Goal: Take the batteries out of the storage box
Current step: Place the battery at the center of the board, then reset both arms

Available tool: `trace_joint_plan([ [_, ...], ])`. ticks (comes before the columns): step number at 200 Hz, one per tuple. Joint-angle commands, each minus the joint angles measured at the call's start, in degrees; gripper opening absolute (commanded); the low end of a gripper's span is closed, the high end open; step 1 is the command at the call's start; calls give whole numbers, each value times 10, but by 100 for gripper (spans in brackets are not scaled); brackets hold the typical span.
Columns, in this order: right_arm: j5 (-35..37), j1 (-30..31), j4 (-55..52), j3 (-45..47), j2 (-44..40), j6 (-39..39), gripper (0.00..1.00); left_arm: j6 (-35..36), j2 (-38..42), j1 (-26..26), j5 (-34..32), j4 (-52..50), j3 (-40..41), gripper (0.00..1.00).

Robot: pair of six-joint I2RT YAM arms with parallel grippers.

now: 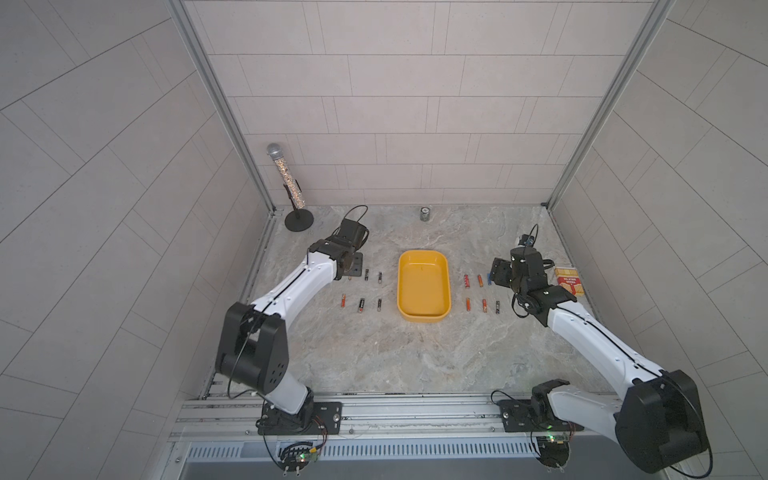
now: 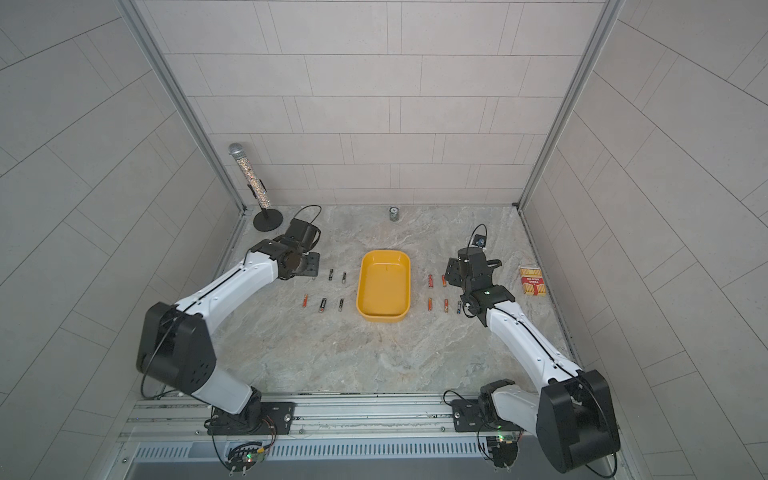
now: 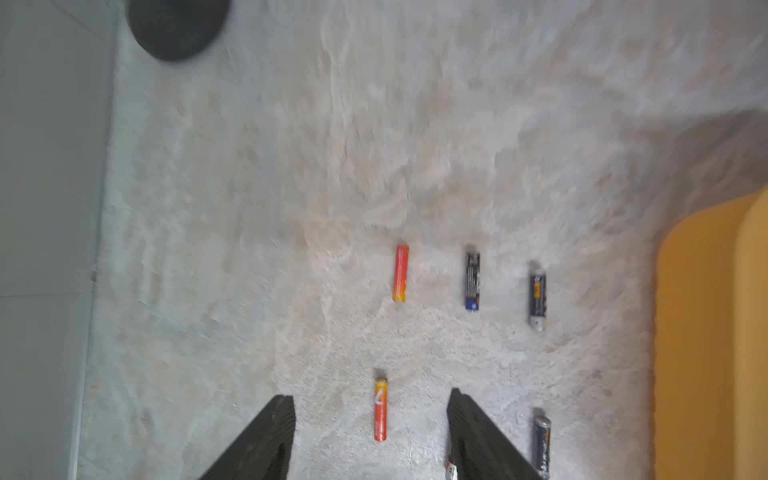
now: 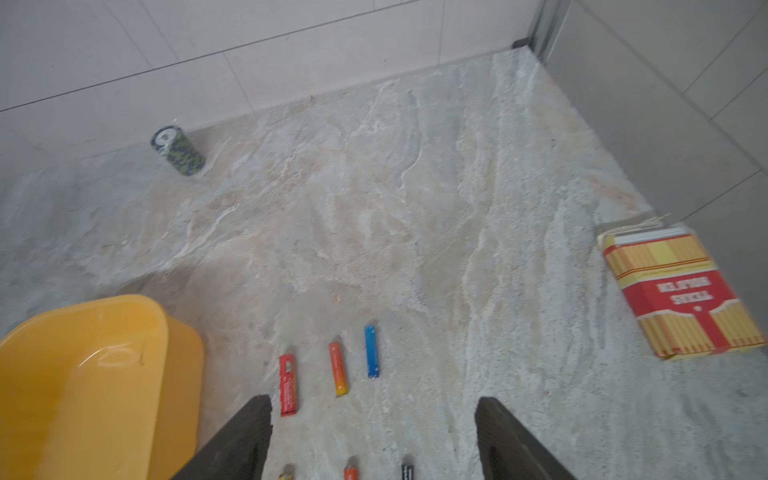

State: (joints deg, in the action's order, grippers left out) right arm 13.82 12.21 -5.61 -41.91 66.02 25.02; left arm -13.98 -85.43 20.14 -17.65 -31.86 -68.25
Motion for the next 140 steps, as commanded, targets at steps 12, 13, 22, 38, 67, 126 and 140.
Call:
trace_joint_plan([
  [12, 105, -1, 290, 123, 11, -172, 100, 30, 106, -24, -177, 299, 176, 100],
  [13, 107, -2, 297, 125, 11, -175, 100, 31, 109, -25, -179, 308, 183, 100],
  [22, 130, -3, 338, 140, 26, -207, 100, 49, 126, -39, -185, 405, 249, 100],
  [38, 153, -16, 341, 132, 62, -217, 100, 98, 121, -50, -201, 583, 346, 100],
  [67, 120, -37, 391, 126, 124, -223, 100, 95, 90, -62, -337, 720, 423, 100],
  [126, 52, -63, 409, 138, 157, -216, 100, 56, 158, -99, -191, 571, 465, 100],
  [140, 24, -66, 484, 169, 175, -230, 99, 96, 136, -99, -166, 692, 497, 100],
])
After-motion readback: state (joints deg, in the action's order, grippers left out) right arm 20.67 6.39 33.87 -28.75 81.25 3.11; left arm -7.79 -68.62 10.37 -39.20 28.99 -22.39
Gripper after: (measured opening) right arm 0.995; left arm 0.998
